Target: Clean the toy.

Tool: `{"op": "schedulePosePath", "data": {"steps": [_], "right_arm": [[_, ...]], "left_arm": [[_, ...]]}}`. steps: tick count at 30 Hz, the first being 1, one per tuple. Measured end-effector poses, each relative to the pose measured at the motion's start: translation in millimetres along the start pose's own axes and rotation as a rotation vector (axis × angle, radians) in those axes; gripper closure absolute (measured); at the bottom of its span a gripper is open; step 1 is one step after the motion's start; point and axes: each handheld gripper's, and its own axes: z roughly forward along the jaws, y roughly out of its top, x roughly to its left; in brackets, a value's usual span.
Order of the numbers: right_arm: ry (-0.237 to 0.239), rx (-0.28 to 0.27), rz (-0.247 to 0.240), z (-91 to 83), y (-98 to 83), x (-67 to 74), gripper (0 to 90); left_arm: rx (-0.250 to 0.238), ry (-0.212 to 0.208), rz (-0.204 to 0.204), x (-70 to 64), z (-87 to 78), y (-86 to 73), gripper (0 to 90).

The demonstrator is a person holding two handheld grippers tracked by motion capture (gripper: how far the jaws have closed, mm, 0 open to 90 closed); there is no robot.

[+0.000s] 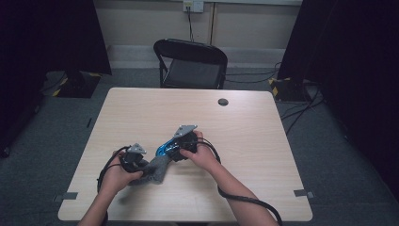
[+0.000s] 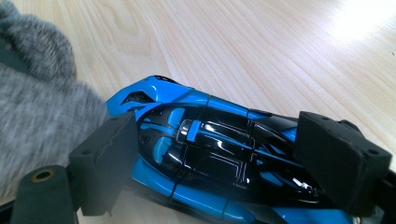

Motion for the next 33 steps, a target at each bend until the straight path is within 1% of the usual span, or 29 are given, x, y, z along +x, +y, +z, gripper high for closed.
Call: {"op": "schedulePosePath", "data": {"steps": [2, 3, 6, 8, 9, 10, 13, 14, 17, 18, 19, 20, 21, 23, 24, 25, 27, 28, 30, 32, 33], "right_arm": [[0.0, 0.001, -0.002, -0.1, 0.0, 0.0, 14.0], [0.0, 0.001, -0.002, 0.0, 0.0, 0.1, 13.9], [0.001, 0.003, -0.002, 0.0, 0.2, 0.0, 14.0], [0.001, 0.002, -0.001, 0.0, 0.1, 0.1, 13.9], [0.001, 0.002, -0.002, 0.0, 0.1, 0.0, 13.9], [0.001, 0.002, -0.002, 0.0, 0.2, 0.0, 13.9], [0.001, 0.001, -0.003, 0.0, 0.1, 0.0, 13.9], [0.001, 0.001, -0.002, 0.0, 0.1, 0.0, 13.9], [0.002, 0.003, -0.002, 0.0, 0.3, -0.1, 13.9], [0.001, 0.004, -0.002, 0.0, 0.3, 0.0, 13.9], [0.001, 0.003, -0.001, 0.0, 0.3, 0.1, 13.9], [0.001, 0.002, -0.002, 0.0, 0.2, 0.0, 13.9], [0.001, 0.002, -0.002, 0.0, 0.1, 0.1, 13.9], [0.001, 0.001, -0.002, 0.1, 0.1, 0.1, 13.9], [0.001, 0.002, -0.002, 0.0, 0.1, 0.1, 13.9], [0.0, 0.001, -0.002, 0.1, 0.1, 0.2, 13.9], [0.001, 0.0, -0.002, 0.0, -0.1, 0.2, 13.9], [0.0, 0.0, 0.0, -0.1, -0.1, 0.4, 13.9], [0.0, 0.0, 0.0, 0.0, -0.1, 0.5, 13.9], [0.0, -0.002, -0.001, 0.0, -0.2, 0.3, 13.9], [0.0, -0.003, -0.001, 0.1, -0.3, 0.4, 13.9]], "left_arm": [[0.0, 0.018, -0.027, 5.5, -2.8, -1.4, 72.8], [-0.004, 0.035, -0.04, 8.6, -4.0, -2.1, 72.8], [-0.02, 0.054, -0.062, 17.0, -6.4, -4.4, 72.8], [-0.029, 0.057, -0.076, 20.6, -6.8, -4.9, 72.8], [-0.032, 0.068, -0.073, 22.6, -6.9, -4.7, 72.8], [-0.04, 0.065, -0.088, 23.1, -6.3, -4.8, 72.8], [-0.047, 0.079, -0.093, 25.8, -5.7, -4.1, 72.8], [-0.052, 0.081, -0.104, 26.4, -5.0, -3.8, 72.8], [-0.057, 0.091, -0.103, 28.2, -4.4, -2.9, 72.7], [-0.058, 0.096, -0.115, 30.2, -3.9, -1.9, 72.8], [-0.057, 0.108, -0.11, 32.0, -3.9, -1.1, 72.7], [-0.061, 0.117, -0.12, 32.4, -3.4, -0.7, 72.6], [-0.06, 0.125, -0.119, 34.3, -3.2, 0.2, 72.6], [-0.067, 0.134, -0.127, 35.1, -2.5, 0.5, 72.3], [-0.066, 0.136, -0.12, 35.2, -2.7, 0.6, 72.3], [-0.071, 0.135, -0.129, 34.6, -2.9, 0.7, 72.3], [-0.068, 0.132, -0.131, 34.8, -3.9, 0.6, 72.5], [-0.057, 0.11, -0.142, 33.8, -7.5, 0.8, 72.6], [-0.061, 0.07, -0.142, 29.5, -12.1, 0.8, 72.6], [-0.07, 0.032, -0.127, 23.1, -16.8, 0.7, 72.6], [-0.07, 0.017, -0.108, 20.1, -18.8, 1.1, 72.6]]}}
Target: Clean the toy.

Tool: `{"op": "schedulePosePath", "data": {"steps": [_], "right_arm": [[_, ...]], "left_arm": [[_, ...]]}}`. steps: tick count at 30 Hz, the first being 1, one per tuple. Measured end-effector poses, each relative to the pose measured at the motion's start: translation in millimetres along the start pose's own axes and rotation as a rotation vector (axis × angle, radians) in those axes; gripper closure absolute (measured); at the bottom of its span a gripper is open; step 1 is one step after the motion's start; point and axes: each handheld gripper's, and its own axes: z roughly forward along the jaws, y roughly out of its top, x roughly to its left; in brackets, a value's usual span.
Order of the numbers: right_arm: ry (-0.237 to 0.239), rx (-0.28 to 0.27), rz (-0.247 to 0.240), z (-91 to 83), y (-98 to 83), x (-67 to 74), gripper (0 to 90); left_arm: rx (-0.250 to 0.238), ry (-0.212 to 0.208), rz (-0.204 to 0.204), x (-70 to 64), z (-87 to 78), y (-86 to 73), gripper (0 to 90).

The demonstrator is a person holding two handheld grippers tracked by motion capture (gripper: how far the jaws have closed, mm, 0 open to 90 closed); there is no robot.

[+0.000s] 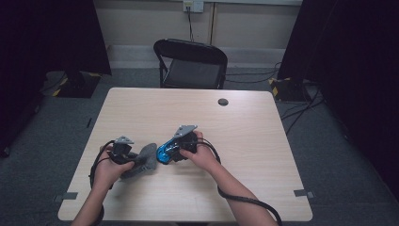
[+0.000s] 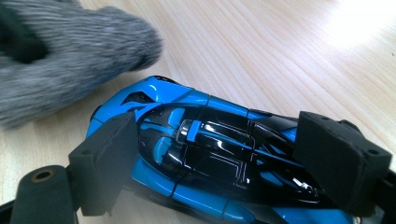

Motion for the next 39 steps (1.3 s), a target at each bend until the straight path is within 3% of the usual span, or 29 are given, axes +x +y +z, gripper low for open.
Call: {"op": "schedulePosePath", "data": {"steps": [5, 14, 18, 20, 21, 27, 29, 39], "right_arm": [[0.0, -0.003, -0.001, 0.0, -0.2, 0.1, 13.9], [-0.002, -0.005, 0.002, 0.3, -0.2, 0.9, 13.8], [0.001, 0.001, -0.001, 0.3, 0.4, 0.6, 13.8], [0.001, 0.0, -0.001, 0.3, 0.3, 0.6, 13.8], [0.001, 0.0, -0.001, 0.3, 0.3, 0.7, 13.8], [0.0, 0.0, -0.001, 0.3, 0.4, 1.1, 13.8], [0.0, 0.001, 0.001, 0.4, 0.4, 1.2, 13.8], [0.001, 0.002, -0.001, 0.4, 0.6, 0.8, 13.8]], "left_arm": [[-0.01, -0.04, 0.023, -13.1, 1.2, -0.9, 72.5], [0.055, -0.078, 0.133, -33.4, 15.5, -6.4, 71.6], [0.074, -0.134, 0.19, -45.8, 17.2, -6.9, 71.7], [0.087, -0.138, 0.207, -49.1, 19.7, -7.3, 71.5], [0.109, -0.129, 0.235, -52.7, 25.1, -7.2, 71.4], [0.102, -0.063, 0.202, -48.9, 28.2, -1.5, 71.4], [0.099, -0.028, 0.177, -40.3, 26.6, -0.1, 71.1], [0.068, 0.053, 0.095, -16.7, 21.5, 0.8, 71.3]]}}
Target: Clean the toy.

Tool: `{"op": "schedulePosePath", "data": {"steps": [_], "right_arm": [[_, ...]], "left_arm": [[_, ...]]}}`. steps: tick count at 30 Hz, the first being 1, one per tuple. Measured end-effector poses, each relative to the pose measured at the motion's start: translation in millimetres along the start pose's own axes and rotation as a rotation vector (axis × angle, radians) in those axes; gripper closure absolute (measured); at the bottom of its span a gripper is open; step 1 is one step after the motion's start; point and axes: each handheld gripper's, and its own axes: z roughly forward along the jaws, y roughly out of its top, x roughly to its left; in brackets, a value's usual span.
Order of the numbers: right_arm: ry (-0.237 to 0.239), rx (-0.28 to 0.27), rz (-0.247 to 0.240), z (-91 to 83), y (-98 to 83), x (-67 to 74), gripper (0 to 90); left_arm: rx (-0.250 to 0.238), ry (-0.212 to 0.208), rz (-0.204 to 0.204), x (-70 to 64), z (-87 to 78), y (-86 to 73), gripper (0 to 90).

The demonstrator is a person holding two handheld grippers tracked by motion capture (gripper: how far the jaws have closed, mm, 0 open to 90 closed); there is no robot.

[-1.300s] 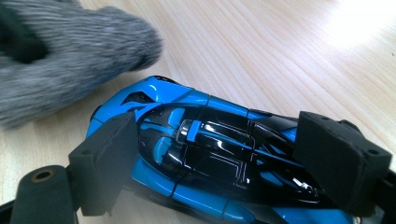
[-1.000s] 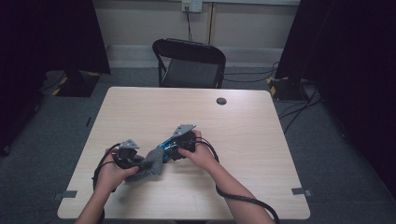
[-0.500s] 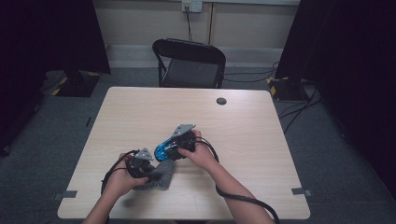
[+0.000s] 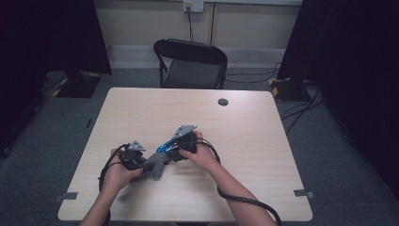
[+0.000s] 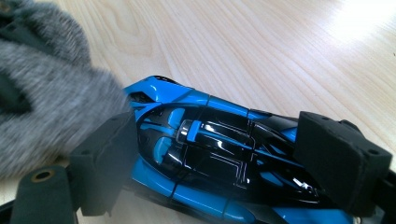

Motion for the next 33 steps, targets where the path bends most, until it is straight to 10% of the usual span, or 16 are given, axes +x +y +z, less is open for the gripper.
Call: {"op": "schedulePosePath", "data": {"steps": [33], "right_arm": [[-0.001, -0.004, 0.0, -0.1, -0.5, 0.3, 13.8]], "left_arm": [[-0.046, 0.137, -0.093, 20.6, -2.0, 4.0, 72.0]]}}
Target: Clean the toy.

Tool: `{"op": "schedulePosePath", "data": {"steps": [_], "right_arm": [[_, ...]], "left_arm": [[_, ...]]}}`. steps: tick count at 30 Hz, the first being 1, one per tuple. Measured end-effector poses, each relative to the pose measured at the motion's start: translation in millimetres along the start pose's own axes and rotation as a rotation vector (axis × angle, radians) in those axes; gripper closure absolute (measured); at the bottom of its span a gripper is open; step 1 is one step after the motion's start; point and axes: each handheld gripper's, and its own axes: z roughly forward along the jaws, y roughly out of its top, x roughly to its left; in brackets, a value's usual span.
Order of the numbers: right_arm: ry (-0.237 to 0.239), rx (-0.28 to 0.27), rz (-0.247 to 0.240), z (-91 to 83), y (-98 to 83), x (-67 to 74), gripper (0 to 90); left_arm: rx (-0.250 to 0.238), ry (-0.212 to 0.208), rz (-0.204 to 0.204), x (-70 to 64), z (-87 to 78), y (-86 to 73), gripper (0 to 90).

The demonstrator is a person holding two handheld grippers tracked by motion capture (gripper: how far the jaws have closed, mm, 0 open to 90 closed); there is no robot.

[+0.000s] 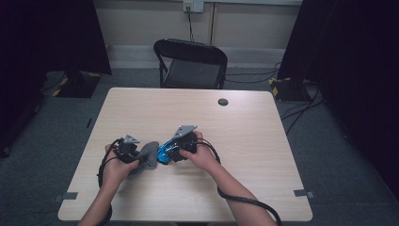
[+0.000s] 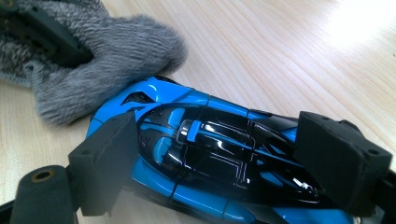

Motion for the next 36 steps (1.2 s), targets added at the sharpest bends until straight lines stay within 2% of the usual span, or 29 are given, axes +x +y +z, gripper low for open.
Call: {"op": "schedulePosePath", "data": {"steps": [4, 9, 11, 16, 22, 25, 27, 30, 31, 36], "right_arm": [[0.0, 0.0, 0.0, 0.0, 0.0, 0.0, 13.8], [0.0, 0.0, 0.0, 0.0, 0.1, 0.0, 13.8], [0.0, 0.002, 0.001, 0.0, 0.3, 0.1, 13.8], [-0.001, 0.0, 0.001, 0.0, 0.0, 0.2, 13.8], [0.0, 0.002, 0.001, 0.0, 0.2, 0.2, 13.8], [-0.001, 0.0, 0.002, -0.1, -0.1, 0.4, 13.8], [-0.001, -0.001, 0.002, 0.1, 0.0, 0.3, 13.8], [-0.001, 0.0, 0.004, 0.2, 0.3, 0.4, 13.8], [-0.001, -0.001, 0.002, 0.1, 0.1, 0.3, 13.8], [0.0, 0.0, 0.0, 0.1, 0.1, 0.3, 13.8]], "left_arm": [[-0.011, 0.005, -0.03, 4.1, -0.4, -1.4, 72.0], [-0.016, 0.003, -0.047, 6.2, -3.2, -0.3, 72.0], [-0.013, -0.018, -0.042, 4.2, -5.5, 0.4, 72.0], [-0.043, -0.099, -0.036, -5.2, -12.7, 0.8, 71.9], [-0.036, -0.153, 0.009, -16.9, -19.4, -3.4, 71.9], [-0.004, -0.193, 0.038, -26.6, -19.4, -6.8, 71.8], [0.024, -0.206, 0.078, -33.2, -19.1, -8.3, 71.8], [0.043, -0.227, 0.111, -44.6, -17.0, -10.6, 71.7], [0.064, -0.23, 0.13, -47.2, -15.7, -10.6, 71.7], [0.093, -0.258, 0.164, -53.5, -10.8, -11.5, 71.7]]}}
